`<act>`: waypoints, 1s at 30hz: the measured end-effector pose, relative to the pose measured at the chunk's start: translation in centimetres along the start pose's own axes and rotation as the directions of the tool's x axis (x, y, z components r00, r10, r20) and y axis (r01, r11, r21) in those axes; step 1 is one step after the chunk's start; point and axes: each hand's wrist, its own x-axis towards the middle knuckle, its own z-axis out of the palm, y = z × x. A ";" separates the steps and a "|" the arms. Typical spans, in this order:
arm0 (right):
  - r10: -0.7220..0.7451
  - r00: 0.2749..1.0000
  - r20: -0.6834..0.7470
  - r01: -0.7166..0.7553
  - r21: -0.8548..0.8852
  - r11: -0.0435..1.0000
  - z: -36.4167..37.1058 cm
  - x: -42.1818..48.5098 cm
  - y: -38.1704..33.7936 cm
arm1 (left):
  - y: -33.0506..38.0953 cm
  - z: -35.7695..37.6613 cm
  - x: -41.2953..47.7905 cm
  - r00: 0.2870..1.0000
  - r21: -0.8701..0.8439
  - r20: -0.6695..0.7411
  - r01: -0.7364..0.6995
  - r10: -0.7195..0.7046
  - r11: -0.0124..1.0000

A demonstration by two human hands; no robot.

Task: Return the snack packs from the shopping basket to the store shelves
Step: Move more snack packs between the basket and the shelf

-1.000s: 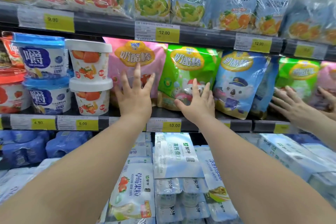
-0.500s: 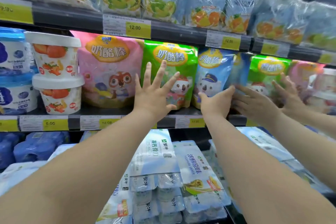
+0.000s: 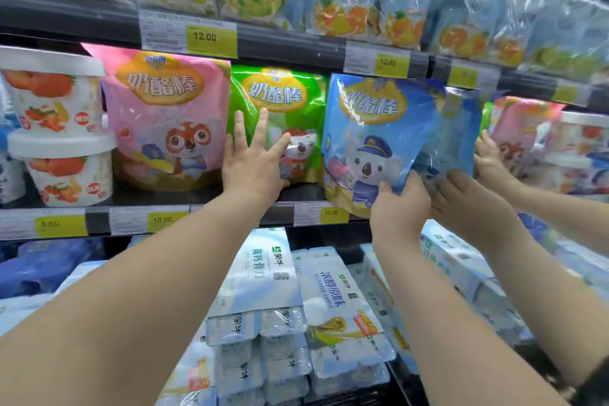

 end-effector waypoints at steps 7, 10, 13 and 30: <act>0.086 0.996 0.000 -0.085 0.187 0.979 -2.1 0.5 -0.2 | -0.5 -3.0 -1.0 0.963 -0.462 -0.267 -0.088 -0.043 0.882; 0.102 0.992 0.076 -0.119 0.254 0.960 -2.7 -0.2 -0.2 | 1.3 -4.6 -1.1 0.988 -0.757 -0.151 -0.101 -0.022 0.646; 0.206 0.948 0.242 -0.283 0.352 0.892 -2.3 -0.5 -0.5 | 2.6 -6.1 -0.9 0.965 -0.963 0.261 0.260 0.001 0.073; -0.193 0.829 0.525 0.493 -0.523 0.696 5.2 -2.0 -0.5 | 1.6 -7.5 1.0 0.952 -0.959 0.259 0.274 -0.166 0.077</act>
